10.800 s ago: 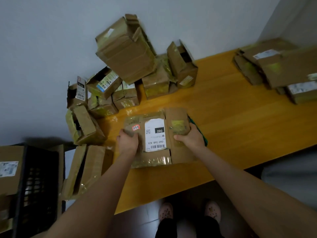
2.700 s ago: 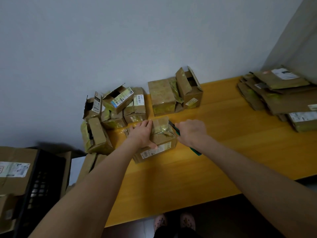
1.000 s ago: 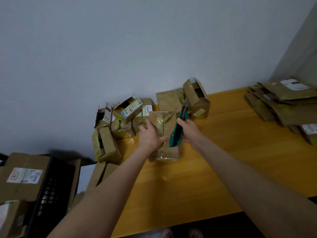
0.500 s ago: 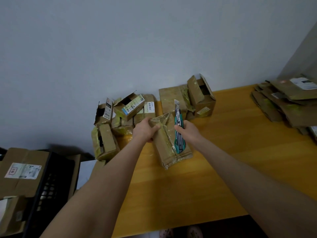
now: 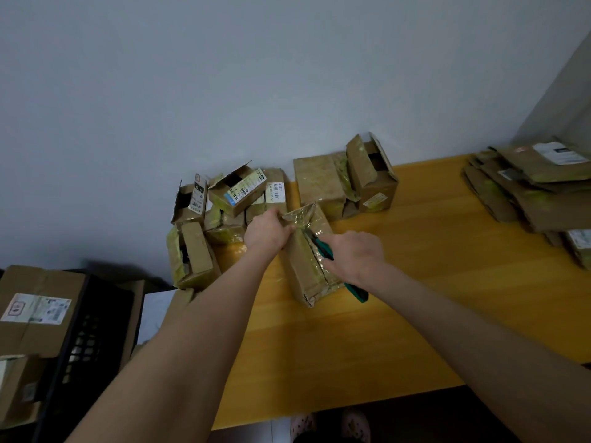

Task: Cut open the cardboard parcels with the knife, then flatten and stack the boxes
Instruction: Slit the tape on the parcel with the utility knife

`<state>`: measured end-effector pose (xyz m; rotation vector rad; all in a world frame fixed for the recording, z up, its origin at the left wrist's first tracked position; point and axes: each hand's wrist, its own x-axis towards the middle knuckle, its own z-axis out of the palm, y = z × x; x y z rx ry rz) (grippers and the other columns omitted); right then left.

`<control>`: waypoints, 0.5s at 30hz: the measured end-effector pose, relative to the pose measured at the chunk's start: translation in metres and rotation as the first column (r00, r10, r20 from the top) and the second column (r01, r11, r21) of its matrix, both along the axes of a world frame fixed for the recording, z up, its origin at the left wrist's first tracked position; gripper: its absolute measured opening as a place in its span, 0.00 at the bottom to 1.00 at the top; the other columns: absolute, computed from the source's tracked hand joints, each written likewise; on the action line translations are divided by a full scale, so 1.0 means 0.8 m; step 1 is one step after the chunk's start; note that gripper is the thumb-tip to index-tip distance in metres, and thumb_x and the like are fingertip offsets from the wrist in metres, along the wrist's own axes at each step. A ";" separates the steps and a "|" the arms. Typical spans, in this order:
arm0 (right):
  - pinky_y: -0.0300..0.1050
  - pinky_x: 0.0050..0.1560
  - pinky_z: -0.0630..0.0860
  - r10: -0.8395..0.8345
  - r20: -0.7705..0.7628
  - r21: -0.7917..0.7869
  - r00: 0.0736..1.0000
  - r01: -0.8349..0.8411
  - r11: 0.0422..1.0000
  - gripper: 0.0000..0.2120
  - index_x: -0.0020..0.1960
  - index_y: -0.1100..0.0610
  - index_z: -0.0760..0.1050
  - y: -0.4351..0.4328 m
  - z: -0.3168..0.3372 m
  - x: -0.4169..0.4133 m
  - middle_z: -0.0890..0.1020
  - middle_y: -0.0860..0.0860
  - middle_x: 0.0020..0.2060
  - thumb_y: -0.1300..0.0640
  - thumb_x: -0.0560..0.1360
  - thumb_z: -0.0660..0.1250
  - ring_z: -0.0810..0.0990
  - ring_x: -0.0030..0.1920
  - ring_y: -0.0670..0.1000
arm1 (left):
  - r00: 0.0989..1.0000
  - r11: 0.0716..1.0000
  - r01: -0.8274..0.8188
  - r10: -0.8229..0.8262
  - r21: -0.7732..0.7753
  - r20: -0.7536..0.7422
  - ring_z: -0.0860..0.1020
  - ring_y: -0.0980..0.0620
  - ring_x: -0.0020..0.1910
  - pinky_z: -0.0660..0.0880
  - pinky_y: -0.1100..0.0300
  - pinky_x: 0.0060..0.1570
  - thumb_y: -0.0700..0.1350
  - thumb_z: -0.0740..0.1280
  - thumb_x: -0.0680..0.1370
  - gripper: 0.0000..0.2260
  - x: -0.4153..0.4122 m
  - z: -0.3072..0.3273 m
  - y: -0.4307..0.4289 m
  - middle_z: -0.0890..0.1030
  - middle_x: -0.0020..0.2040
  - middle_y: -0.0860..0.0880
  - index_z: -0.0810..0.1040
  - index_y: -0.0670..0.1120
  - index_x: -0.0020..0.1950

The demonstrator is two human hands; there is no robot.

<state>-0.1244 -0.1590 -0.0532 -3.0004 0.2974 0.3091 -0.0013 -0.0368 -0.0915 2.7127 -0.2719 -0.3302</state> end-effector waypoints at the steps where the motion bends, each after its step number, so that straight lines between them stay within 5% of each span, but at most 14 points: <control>1: 0.42 0.29 0.66 -0.002 -0.008 -0.027 1.000 0.002 1.000 0.08 0.57 0.48 0.72 0.003 -0.002 -0.001 0.75 0.48 0.33 0.50 0.78 0.61 0.74 0.32 0.50 | 1.000 1.000 0.003 -0.003 -0.008 0.006 0.82 0.45 0.42 0.82 0.51 0.43 0.56 0.69 0.76 0.18 -0.001 0.000 -0.001 0.82 0.48 0.47 0.74 0.49 0.61; 5: 0.41 0.27 0.62 -0.017 -0.033 -0.117 0.999 0.013 0.993 0.07 0.54 0.50 0.72 0.012 -0.005 0.004 0.71 0.48 0.30 0.58 0.78 0.61 0.69 0.28 0.48 | 0.999 1.000 0.015 -0.016 0.008 0.050 0.80 0.44 0.49 0.77 0.54 0.41 0.53 0.67 0.77 0.14 -0.006 -0.004 -0.005 0.81 0.50 0.46 0.74 0.49 0.60; 15: 0.41 0.28 0.63 0.041 -0.171 -0.150 0.984 -0.067 0.986 0.03 0.47 0.52 0.74 0.024 0.002 0.015 0.73 0.48 0.33 0.59 0.75 0.63 0.71 0.32 0.49 | 0.994 0.999 -0.029 0.031 -0.023 0.102 0.80 0.44 0.50 0.71 0.56 0.39 0.49 0.66 0.78 0.13 -0.015 -0.015 0.004 0.82 0.50 0.45 0.75 0.47 0.60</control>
